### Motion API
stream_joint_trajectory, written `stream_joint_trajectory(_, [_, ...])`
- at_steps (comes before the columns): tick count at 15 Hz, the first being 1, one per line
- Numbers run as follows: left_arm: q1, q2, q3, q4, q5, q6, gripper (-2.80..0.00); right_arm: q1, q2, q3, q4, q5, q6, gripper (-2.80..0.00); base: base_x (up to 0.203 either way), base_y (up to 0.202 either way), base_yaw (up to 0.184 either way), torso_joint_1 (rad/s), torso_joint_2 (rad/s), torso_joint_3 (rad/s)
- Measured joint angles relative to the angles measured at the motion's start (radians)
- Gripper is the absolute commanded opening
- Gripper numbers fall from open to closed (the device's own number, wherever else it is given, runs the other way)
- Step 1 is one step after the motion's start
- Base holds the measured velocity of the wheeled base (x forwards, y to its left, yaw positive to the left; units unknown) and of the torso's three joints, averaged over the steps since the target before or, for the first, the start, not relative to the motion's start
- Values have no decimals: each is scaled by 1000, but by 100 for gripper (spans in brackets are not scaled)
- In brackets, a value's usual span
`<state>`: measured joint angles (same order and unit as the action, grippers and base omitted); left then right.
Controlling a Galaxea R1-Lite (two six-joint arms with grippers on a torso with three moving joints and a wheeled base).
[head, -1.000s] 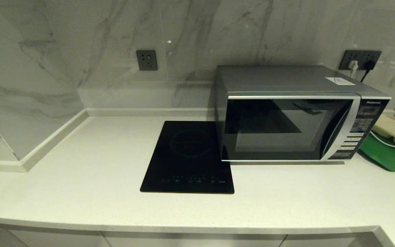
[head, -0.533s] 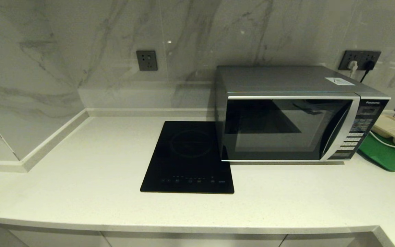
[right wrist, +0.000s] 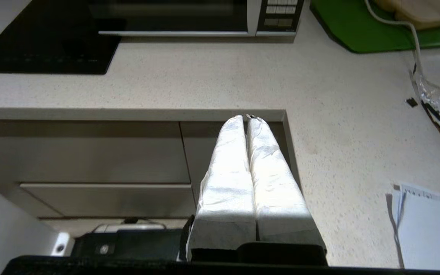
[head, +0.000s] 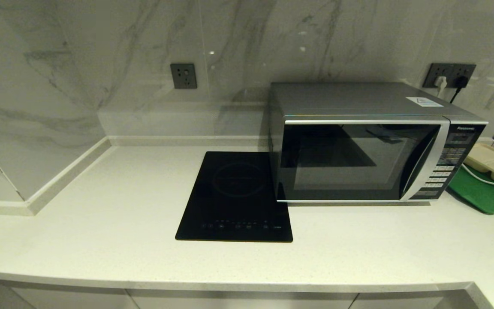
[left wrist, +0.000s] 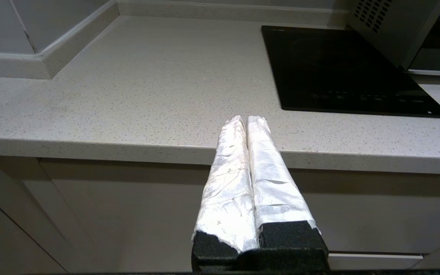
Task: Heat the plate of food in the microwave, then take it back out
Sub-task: Open the microwave oven
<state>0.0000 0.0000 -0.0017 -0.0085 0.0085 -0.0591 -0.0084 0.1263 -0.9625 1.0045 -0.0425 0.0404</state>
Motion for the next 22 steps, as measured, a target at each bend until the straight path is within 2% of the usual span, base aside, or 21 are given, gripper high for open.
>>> stream_joint_trajectory(4, [0,0,0,0,1,0,-280,9,-98,337,-362,-44,-6,-280,0,0,0,0,0,0])
stream_joint_trajectory(8, [0,0,0,1,0,0,-280,11,-123,759,-788,-71,-22,-280,0,0,0,0,0,0])
stream_joint_trajectory(10, [0,0,0,0,0,-1,-280,11,-125,900,-996,-71,-34,-280,0,0,0,0,0,0])
stream_joint_trajectory(11, [0,0,0,0,0,-1,-280,11,-126,930,-1076,-42,-45,-280,0,0,0,0,0,0])
stream_joint_trajectory(13, [0,0,0,0,0,0,-280,11,-126,954,-1103,13,-43,-280,0,0,0,0,0,0])
stream_joint_trajectory(16, [0,0,0,0,0,0,-280,11,-127,962,-1004,18,-49,-280,0,0,0,0,0,0])
stream_joint_trajectory(22, [0,0,0,1,0,0,-280,11,-126,960,-996,17,-43,-280,0,0,0,0,0,0])
